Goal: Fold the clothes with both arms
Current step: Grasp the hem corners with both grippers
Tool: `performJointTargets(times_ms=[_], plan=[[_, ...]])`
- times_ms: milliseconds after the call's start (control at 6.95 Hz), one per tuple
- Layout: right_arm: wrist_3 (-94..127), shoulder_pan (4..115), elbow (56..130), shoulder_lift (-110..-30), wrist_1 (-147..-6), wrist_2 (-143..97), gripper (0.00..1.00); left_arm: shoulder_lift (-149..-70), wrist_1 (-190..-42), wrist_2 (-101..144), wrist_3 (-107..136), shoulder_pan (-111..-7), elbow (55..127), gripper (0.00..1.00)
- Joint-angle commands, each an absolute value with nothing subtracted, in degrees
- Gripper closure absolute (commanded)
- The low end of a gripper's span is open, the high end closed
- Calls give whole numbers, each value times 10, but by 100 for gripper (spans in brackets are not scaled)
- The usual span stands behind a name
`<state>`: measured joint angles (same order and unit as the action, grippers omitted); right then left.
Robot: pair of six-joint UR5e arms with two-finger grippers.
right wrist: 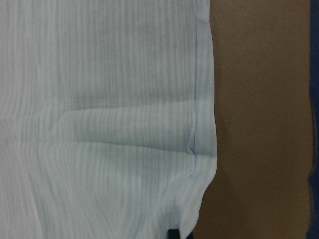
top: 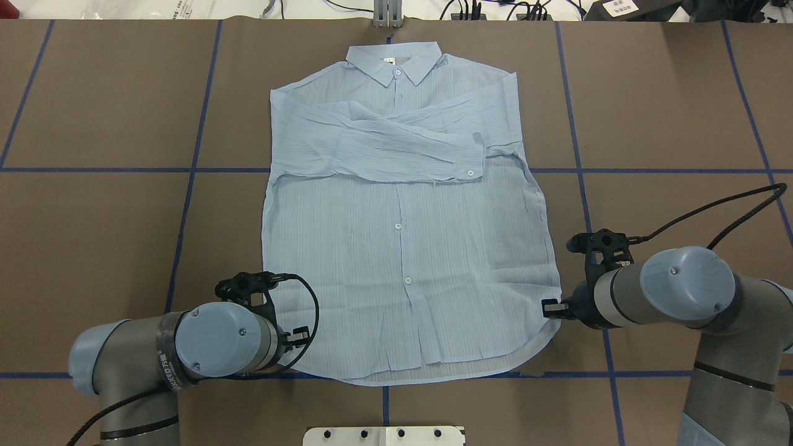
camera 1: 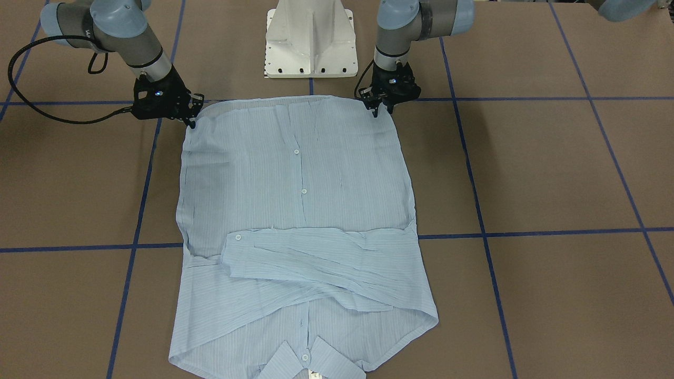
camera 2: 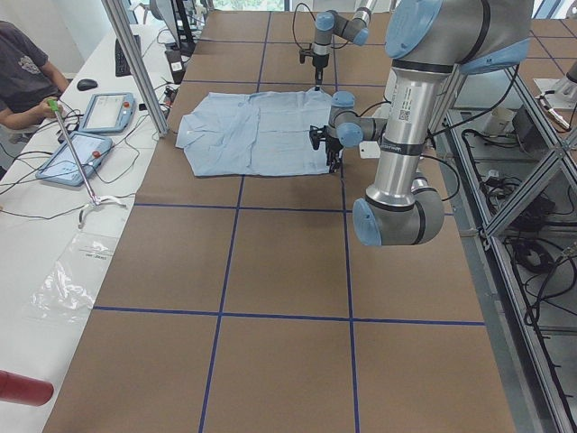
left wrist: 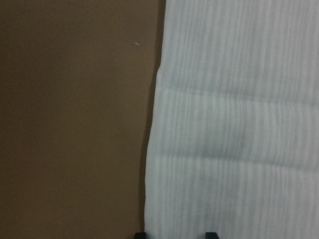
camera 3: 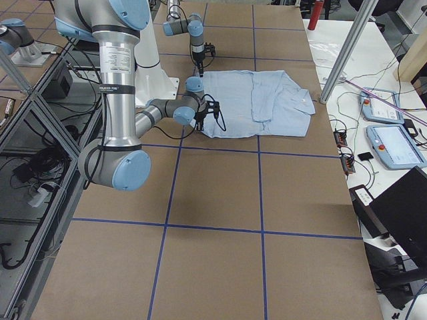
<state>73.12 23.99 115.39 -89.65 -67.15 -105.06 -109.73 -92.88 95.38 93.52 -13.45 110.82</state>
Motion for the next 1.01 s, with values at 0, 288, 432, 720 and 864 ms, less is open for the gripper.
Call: performJointTargets(times_ms=[0,288,432,720,864], plan=[[731,242,1154,-896,-671,-1051,100,-1099,-929,954,935,-134,1110,91],[730,245,1152,-897,-671,-1053,100,-1099,-928,956,934,-134,1121,100],[730,248,1153,-896,-671,-1056,100,-1098,-927,958,934,-134,1132,100],[730,256,1153,-884,-672,-1057,100,-1098,-926,957,928,-148,1131,100],[730,264,1153,-873,-673,-1063,100,-1099,-926,959,919,-156,1131,100]])
